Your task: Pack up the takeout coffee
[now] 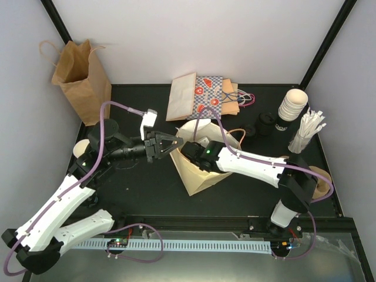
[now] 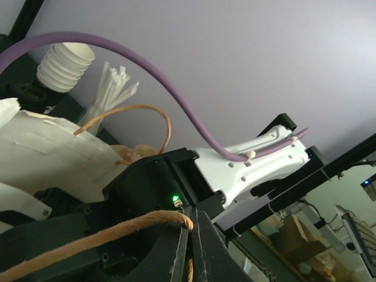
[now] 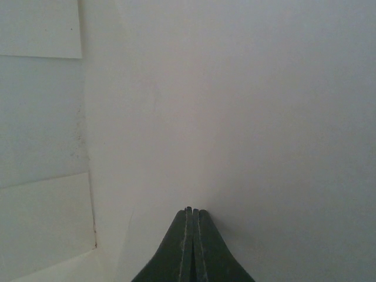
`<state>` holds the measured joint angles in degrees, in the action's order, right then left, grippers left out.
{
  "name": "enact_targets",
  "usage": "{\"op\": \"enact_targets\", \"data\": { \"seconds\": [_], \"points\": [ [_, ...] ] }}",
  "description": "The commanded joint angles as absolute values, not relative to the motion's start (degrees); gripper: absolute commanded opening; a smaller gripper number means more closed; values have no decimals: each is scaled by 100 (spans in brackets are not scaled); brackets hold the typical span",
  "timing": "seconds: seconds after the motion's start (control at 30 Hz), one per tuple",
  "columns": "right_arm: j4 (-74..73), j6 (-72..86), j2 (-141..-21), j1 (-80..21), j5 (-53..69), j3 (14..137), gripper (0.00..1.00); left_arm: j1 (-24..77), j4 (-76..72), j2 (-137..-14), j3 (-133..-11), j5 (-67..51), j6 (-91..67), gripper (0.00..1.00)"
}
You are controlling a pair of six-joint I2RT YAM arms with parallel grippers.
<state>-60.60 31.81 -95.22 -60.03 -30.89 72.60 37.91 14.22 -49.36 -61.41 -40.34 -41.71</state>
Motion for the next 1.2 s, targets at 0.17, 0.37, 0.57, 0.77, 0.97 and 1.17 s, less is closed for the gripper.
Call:
{"op": "enact_targets", "data": {
  "seconds": [0.17, 0.37, 0.57, 0.77, 0.97, 1.17],
  "points": [
    [-6410, 2807, -9773, -6024, -3409, 7248, 1, 3785, 2142, -4328, -5993, -3453, -3680, 13],
    [-6356, 2785, -9741, -6024, -3200, 7293, 1, 3787, 2942, -4008, -5764, -2972, -3562, 55],
    [-6326, 2783, -9747, -6029, -3148, 7278, 1, 3783, 4206, -3506, -5295, -2183, -3658, 85],
    [-6353, 2734, -9804, -6027, -3072, 7319, 1, 3780, 4539, -2947, -4889, -2006, -3756, 98],
    [-6262, 2605, -9778, -6029, -2609, 7338, 2, 3780, 4589, -2923, -5512, -1857, -3691, 99],
    [-6234, 2587, -9733, -6025, -2306, 7252, 30, 3783, 4906, -3181, -6253, -1606, -3595, 99]
  ]
}}
